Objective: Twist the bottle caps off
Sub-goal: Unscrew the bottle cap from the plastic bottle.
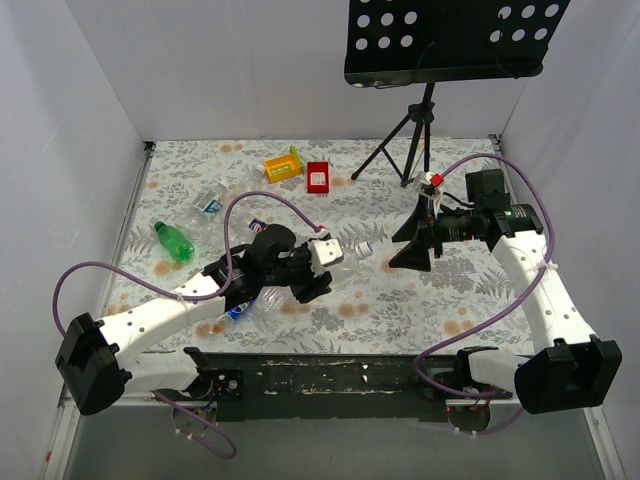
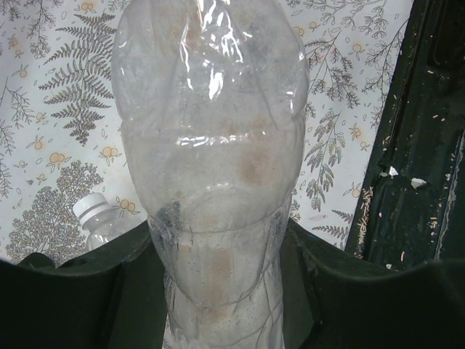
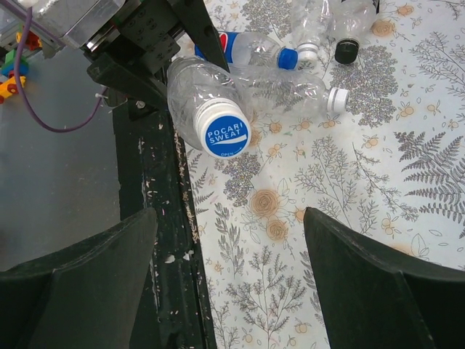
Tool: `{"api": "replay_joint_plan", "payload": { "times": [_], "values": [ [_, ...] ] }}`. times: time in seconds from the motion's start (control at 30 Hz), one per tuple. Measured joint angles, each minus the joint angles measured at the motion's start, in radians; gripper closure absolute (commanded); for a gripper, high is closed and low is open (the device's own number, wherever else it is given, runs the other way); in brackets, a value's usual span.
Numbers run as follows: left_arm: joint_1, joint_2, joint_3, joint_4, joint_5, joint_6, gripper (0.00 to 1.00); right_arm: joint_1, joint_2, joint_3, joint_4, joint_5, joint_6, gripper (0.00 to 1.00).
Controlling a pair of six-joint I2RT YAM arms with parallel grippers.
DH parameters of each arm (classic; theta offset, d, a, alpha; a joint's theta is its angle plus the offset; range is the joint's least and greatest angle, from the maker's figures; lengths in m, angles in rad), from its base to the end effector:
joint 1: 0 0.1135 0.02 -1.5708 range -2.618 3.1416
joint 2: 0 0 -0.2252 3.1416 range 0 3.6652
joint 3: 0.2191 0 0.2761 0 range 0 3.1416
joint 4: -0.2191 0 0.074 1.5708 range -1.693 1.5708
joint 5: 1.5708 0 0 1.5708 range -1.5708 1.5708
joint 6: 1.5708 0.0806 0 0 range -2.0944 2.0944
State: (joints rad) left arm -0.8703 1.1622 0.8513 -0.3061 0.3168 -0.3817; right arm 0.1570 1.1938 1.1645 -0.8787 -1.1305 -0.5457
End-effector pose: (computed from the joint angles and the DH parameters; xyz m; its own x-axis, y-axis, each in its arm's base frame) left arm 0.1924 -0.2672 0.2077 -0.6777 0.2547 -0.6898 0.6873 0.5529 -0.4711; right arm 0.2601 0.1150 0.2896 -0.3456 -0.2787 -0.8961 -0.9310 0.2215 0.2902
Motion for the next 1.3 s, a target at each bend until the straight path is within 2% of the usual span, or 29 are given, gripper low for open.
{"api": "replay_joint_plan", "payload": {
  "times": [0.53, 1.3],
  "values": [
    [-0.015, 0.012, 0.0, 0.0, -0.023, 0.016, 0.97, -0.002, 0.019, -0.001, 0.016, -0.01, 0.047, 0.11],
    [-0.045, 0.116, 0.031, 0.014, -0.062, 0.035, 0.97, 0.003, 0.091, -0.037, 0.143, 0.01, 0.351, 0.14]
  ]
}}
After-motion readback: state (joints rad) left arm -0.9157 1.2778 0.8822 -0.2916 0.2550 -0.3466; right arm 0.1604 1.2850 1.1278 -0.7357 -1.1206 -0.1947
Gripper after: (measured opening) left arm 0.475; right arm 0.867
